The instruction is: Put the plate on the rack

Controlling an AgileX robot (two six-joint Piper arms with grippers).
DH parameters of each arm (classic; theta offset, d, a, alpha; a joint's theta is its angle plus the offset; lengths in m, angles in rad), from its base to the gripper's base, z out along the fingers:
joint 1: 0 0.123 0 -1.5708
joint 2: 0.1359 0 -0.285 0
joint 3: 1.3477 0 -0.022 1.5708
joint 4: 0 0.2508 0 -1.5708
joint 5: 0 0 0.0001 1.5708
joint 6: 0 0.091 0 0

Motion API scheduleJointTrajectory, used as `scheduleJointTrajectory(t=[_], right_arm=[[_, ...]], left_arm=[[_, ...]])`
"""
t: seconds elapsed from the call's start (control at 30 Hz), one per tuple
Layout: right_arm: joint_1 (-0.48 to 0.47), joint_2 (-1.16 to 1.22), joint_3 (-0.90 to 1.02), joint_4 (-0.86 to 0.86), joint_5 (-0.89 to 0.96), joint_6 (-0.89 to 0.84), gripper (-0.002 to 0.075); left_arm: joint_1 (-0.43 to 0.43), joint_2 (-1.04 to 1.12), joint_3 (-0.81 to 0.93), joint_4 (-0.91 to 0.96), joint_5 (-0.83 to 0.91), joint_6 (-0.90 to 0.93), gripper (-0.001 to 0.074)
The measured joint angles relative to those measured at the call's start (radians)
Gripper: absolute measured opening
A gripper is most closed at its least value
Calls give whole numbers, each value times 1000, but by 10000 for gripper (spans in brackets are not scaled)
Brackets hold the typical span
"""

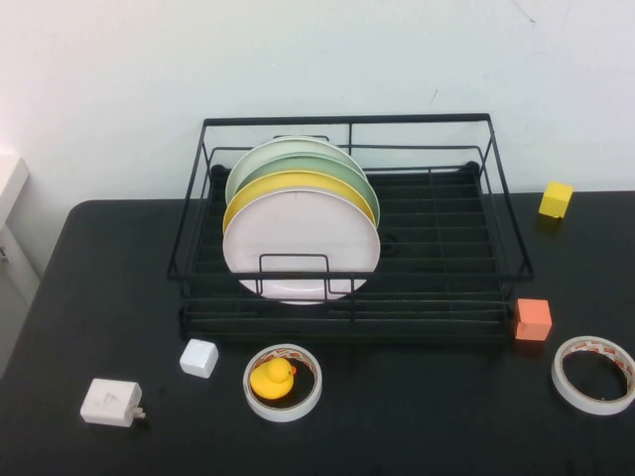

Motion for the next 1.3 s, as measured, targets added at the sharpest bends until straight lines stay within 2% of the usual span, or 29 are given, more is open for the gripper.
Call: scheduleJointTrajectory(t=[0.17, 0.4, 1.3], right_arm=[[6, 0, 0, -6, 0, 4, -2], [6, 0, 0, -7, 0, 108, -2], [-2, 0, -6, -12, 22, 113, -2]], left_arm=[[0, 0, 0, 0, 0, 0, -1], [0, 0, 0, 1, 0, 0, -1], [0, 0, 0, 1, 0, 0, -1]])
